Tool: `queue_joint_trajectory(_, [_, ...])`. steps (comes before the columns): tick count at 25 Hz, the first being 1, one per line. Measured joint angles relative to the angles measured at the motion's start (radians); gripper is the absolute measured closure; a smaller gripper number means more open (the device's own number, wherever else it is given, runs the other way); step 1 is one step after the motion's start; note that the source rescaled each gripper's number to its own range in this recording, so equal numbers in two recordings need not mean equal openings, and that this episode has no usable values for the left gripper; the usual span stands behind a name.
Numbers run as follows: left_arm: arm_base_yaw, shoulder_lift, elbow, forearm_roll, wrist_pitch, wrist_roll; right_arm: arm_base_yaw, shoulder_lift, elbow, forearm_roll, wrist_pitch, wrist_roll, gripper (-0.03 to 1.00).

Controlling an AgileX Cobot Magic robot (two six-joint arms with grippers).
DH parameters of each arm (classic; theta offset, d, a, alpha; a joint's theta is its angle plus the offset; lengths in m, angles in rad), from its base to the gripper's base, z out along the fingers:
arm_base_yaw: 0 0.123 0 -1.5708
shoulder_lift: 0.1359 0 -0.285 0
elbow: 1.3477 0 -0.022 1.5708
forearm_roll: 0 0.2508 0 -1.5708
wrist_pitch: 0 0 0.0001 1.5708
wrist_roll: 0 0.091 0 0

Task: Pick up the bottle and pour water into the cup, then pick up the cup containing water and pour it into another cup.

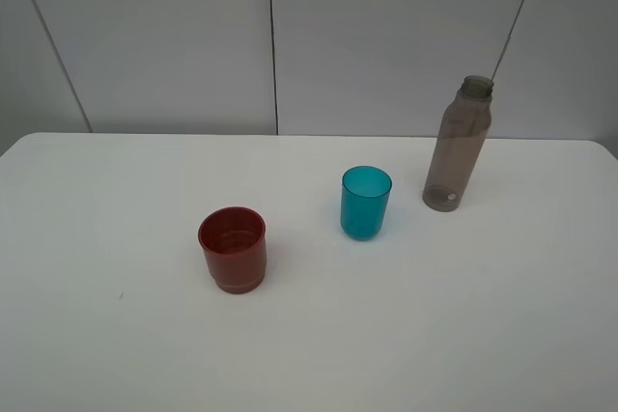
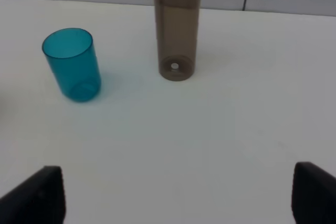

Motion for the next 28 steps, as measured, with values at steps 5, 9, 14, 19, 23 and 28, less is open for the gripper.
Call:
queue_joint_trajectory(5, [0.0, 0.0, 0.0, 0.0, 0.0, 0.0, 0.0, -0.001, 0.002, -0.01, 0.0, 0.012, 0.25])
queue_joint_trajectory(9, [0.0, 0.0, 0.0, 0.0, 0.0, 0.0, 0.0, -0.001, 0.002, -0.012, 0.0, 0.013, 0.25])
queue_joint_trajectory(14, [0.0, 0.0, 0.0, 0.0, 0.0, 0.0, 0.0, -0.001, 0.002, -0.011, 0.0, 0.009, 0.05])
queue_joint_trajectory(19, [0.0, 0.0, 0.0, 0.0, 0.0, 0.0, 0.0, -0.001, 0.002, 0.013, 0.0, -0.018, -0.03])
queue_joint_trajectory(23, [0.0, 0.0, 0.0, 0.0, 0.0, 0.0, 0.0, -0.001, 0.002, 0.013, 0.0, -0.019, -0.03])
queue_joint_trajectory(28, [0.0, 0.0, 0.0, 0.0, 0.0, 0.0, 0.0, -0.001, 0.002, 0.013, 0.0, -0.019, -0.03])
